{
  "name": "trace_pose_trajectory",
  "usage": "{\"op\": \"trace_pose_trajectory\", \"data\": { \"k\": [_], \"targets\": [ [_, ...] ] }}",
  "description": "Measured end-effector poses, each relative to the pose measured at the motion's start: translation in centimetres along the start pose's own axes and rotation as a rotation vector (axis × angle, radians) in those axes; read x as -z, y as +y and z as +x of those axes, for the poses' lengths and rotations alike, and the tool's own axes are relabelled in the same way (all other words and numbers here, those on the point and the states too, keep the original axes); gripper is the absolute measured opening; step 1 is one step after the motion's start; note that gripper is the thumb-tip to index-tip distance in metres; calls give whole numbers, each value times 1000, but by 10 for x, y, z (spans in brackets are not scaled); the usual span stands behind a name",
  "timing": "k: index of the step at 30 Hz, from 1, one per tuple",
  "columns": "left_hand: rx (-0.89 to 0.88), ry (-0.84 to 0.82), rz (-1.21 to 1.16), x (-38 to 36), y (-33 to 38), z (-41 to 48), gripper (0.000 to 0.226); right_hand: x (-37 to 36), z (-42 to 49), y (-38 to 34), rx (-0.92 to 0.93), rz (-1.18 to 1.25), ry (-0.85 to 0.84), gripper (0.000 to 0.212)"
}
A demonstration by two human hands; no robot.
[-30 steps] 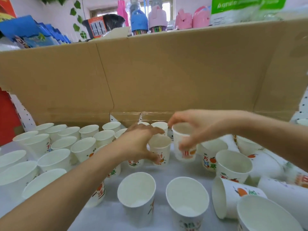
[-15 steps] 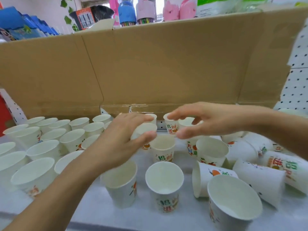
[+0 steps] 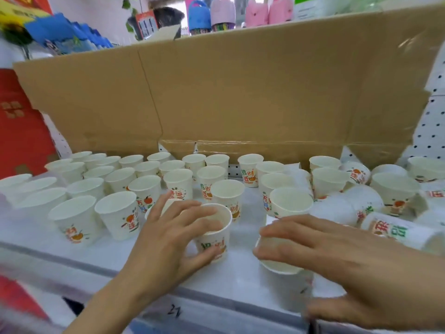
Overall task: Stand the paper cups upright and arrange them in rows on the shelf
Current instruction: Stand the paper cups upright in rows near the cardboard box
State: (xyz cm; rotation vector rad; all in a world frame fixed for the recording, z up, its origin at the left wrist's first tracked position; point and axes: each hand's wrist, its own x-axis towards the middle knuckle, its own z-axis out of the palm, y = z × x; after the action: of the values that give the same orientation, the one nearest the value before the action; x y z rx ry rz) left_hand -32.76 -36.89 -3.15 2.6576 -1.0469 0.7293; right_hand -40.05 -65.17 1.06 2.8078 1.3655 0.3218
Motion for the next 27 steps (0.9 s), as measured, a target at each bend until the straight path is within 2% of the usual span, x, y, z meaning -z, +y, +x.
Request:
{"op": "trace_pose_trajectory", "data": {
  "k": [3, 10, 15, 18, 21, 23, 27],
  "targets": [
    [24, 26, 38, -5, -17, 9, 43, -6, 18, -3, -23, 29, 87, 56],
    [94, 49, -33, -18, -59, 21, 48, -34, 66, 5, -124, 100, 169, 49],
    [96, 265, -142, -5, -41, 16, 41, -34, 82, 3, -201, 92, 153, 65],
    [110, 391, -340, 2, -2, 7, 42, -21, 65, 6, -382, 215, 253, 59],
    [-7, 319, -344, -8, 32, 7, 45, -17, 46, 8, -541, 150, 330, 47],
    [-60, 223, -257, -16, 37, 12, 42, -23, 44, 0, -585, 76, 258, 49],
    [-82, 141, -153, -19, 22, 12, 28, -34, 56, -17, -600, -179, 171, 56]
  ]
}}
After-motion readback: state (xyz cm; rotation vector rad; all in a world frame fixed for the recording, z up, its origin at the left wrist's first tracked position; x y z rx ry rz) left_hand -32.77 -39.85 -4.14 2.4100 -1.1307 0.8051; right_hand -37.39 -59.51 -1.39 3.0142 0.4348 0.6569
